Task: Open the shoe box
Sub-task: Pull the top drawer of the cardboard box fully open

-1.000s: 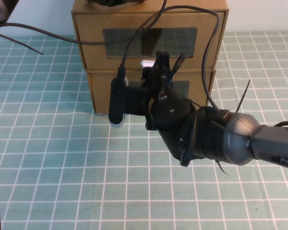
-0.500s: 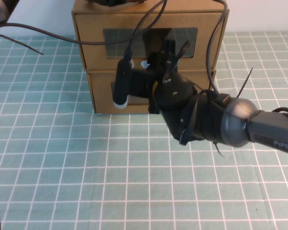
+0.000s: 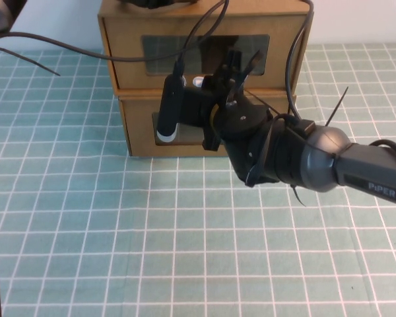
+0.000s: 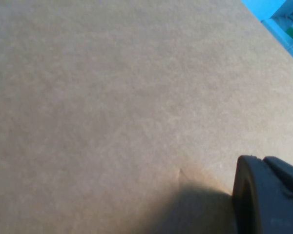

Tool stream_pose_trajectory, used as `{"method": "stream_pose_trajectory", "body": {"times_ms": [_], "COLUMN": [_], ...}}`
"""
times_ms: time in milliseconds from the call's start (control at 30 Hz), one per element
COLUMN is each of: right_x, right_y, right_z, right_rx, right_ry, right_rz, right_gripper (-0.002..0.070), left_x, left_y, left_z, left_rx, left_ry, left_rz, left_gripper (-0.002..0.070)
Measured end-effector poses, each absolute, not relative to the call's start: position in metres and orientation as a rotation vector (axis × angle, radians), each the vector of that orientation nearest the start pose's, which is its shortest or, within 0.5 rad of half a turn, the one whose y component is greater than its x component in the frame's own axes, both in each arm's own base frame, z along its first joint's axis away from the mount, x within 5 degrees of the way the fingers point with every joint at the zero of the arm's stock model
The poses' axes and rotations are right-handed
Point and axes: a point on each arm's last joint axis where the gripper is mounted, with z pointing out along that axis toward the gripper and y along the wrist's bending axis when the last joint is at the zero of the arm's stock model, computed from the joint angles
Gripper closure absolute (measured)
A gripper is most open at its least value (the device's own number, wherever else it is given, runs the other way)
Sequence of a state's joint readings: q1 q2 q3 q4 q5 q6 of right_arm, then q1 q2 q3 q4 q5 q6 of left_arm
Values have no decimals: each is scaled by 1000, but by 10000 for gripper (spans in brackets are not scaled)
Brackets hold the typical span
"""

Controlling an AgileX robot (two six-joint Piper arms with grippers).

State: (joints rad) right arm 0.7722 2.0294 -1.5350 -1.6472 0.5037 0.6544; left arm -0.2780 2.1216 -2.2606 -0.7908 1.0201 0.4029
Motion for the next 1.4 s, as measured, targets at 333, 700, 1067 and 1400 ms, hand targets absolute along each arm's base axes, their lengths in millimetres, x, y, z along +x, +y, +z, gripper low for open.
{"method": "stream_pose_trajectory", "body": {"times_ms": [333,700,1067,1400], "right_x": [356,269,220,217], "right_y": [304,295,281,289], "right_z": [250,250,251,267], "right_rx": [-1269,-1324,-1303,-1179], "right_ry": [1489,1473,1484,1770], "right_rz": [-653,-643,-578,-341], "right_gripper": [659,664,661,409], "left_x": [445,445,445,444], "left_y": [-185,-184,-184,-185], "left_z": [378,378,378,379], "left_rx": [577,582,593,605], "left_ry": [2124,2130,2125,2109], "left_rz": [-923,-917,-911,-933], "left_gripper": [679,679,679,679]}}
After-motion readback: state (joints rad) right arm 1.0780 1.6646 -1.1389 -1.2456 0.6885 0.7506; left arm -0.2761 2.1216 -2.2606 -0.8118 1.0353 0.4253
